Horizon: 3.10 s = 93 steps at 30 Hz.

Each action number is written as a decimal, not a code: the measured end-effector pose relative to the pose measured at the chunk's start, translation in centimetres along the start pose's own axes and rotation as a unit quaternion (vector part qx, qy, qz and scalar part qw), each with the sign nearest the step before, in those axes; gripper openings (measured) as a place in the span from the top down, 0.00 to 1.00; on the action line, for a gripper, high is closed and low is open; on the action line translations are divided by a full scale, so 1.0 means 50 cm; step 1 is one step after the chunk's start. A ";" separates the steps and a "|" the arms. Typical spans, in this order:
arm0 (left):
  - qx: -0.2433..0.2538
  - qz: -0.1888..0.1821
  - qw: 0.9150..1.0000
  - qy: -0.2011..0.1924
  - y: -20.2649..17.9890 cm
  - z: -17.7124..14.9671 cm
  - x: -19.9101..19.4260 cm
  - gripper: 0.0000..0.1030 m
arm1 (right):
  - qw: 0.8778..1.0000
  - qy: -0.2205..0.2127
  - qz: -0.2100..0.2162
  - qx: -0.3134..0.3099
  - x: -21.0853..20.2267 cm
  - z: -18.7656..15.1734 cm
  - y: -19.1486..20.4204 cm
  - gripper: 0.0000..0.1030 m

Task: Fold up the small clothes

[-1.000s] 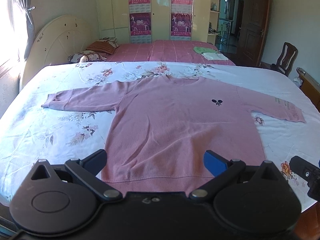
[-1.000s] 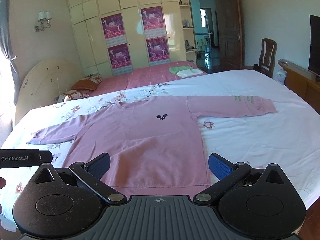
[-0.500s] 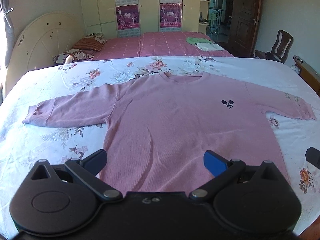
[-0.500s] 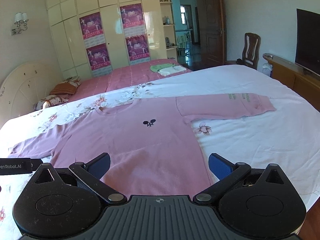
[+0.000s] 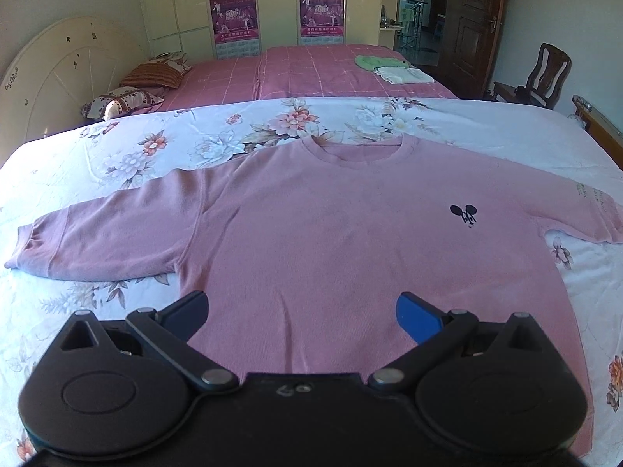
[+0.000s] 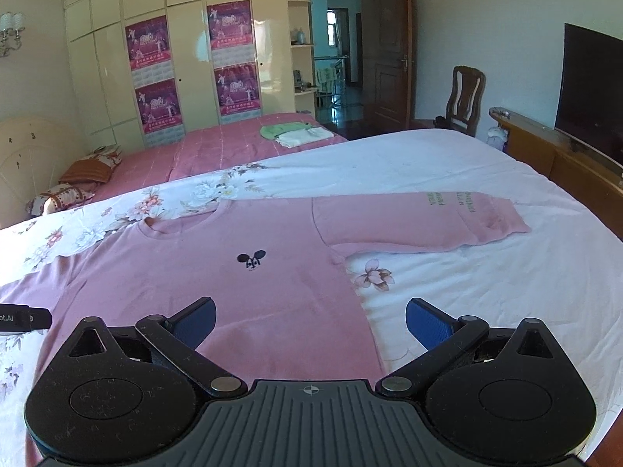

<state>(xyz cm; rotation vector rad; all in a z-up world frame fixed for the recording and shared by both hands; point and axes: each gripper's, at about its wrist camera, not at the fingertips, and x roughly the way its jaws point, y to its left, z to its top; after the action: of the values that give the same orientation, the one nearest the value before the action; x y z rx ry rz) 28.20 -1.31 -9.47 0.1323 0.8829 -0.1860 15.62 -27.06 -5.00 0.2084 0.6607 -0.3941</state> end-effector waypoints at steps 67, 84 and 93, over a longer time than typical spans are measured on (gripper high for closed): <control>-0.113 0.006 0.993 0.024 0.103 0.098 0.253 0.33 | 0.966 0.068 0.229 -0.103 0.443 0.060 0.294 0.76; -0.201 -0.239 0.942 0.122 -0.046 0.105 0.431 0.55 | 0.996 0.055 0.054 -0.048 0.387 0.030 -0.025 0.38; -0.246 -0.227 0.940 0.072 -0.055 0.102 0.452 0.92 | 0.997 0.063 0.021 -0.026 0.395 0.007 -0.101 0.38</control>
<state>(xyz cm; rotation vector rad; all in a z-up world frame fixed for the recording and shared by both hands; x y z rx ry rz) 45.49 -7.38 -23.92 -0.5364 1.0738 -0.3814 27.93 -37.46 -17.53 0.1981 0.7878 -0.3247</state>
